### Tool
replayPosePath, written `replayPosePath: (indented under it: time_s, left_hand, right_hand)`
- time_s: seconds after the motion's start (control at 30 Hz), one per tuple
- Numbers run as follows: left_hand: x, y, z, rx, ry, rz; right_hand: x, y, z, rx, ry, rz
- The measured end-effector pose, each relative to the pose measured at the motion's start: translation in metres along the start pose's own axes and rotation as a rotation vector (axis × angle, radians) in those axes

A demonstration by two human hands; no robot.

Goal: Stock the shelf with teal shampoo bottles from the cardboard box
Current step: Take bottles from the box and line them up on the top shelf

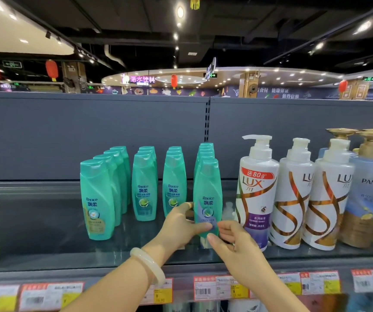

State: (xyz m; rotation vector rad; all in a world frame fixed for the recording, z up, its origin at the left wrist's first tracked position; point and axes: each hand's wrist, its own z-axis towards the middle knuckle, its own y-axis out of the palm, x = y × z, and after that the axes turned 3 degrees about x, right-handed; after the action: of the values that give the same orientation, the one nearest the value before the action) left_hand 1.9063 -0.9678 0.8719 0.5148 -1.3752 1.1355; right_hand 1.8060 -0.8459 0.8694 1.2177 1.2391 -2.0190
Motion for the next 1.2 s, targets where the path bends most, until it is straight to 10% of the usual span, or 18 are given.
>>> replayPosePath:
  time_s: [1.0, 1.2]
  left_hand:
    - [0.009, -0.063, -0.092, 0.194, 0.008, 0.211]
    - [-0.038, -0.127, -0.197, 0.399, -0.167, 0.218]
  right_hand:
    - [-0.021, 0.010, -0.025, -0.116, -0.147, -0.043]
    - [-0.060, 0.081, -0.060, -0.439, -0.382, -0.130]
